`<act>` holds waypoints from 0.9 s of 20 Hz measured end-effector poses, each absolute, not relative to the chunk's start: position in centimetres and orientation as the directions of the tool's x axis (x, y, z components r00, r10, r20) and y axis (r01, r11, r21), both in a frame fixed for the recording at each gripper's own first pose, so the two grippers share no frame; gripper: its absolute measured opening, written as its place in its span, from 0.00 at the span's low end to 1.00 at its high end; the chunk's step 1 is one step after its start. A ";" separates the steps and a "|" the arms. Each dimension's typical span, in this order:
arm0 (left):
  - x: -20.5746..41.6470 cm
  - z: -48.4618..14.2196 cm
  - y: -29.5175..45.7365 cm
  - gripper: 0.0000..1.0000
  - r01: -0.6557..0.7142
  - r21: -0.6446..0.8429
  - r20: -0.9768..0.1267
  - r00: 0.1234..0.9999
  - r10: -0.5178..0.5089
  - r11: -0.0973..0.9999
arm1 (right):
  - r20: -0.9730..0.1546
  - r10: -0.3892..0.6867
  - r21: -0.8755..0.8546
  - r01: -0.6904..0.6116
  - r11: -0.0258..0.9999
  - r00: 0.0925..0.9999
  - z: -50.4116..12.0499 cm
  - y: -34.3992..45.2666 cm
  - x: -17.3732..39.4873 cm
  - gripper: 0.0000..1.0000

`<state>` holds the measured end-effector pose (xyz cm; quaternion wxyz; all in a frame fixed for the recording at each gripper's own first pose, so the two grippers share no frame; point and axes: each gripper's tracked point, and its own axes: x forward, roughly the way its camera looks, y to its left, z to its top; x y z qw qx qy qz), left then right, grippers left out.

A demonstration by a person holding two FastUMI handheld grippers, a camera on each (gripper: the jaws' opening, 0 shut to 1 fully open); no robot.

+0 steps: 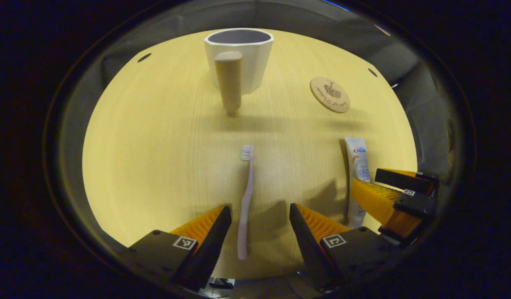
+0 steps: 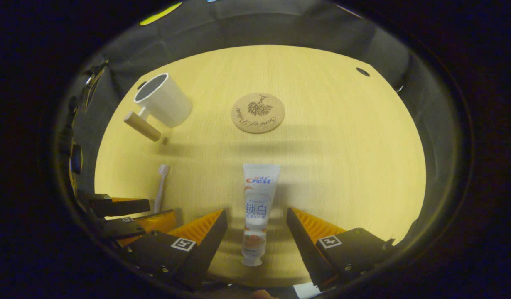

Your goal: Put the toothbrush and toothpaste on the desktop into the cup, then pick up the cup and place it on the coaster on the desktop.

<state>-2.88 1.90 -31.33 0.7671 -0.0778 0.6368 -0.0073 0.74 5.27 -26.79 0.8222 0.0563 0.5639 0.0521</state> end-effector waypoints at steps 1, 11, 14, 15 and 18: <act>-3.1 -31.7 2.1 0.93 -0.090 -0.121 -0.979 0.175 -0.104 0.989 | -0.927 0.147 0.148 -0.022 0.989 0.346 -27.1 5.4 0.6 0.92; -2.2 -32.1 3.7 0.52 -0.037 -0.038 -0.985 0.171 -0.032 0.999 | -0.946 0.141 0.146 -0.002 0.989 0.293 -28.6 5.7 1.0 0.71; -1.9 -32.2 4.2 0.31 -0.036 -0.035 -0.981 0.192 -0.027 0.999 | -0.946 0.125 0.139 0.027 0.990 0.300 -28.7 5.1 1.2 0.55; -2.0 -32.0 4.6 0.27 -0.024 -0.019 -0.980 0.197 -0.014 1.000 | -0.943 0.117 0.132 0.029 0.991 0.310 -28.7 4.8 1.4 0.52; -1.9 -32.0 4.4 0.18 -0.022 -0.030 -0.974 0.224 -0.025 0.999 | -0.941 0.149 0.178 0.070 0.982 0.303 -28.6 4.8 1.1 0.37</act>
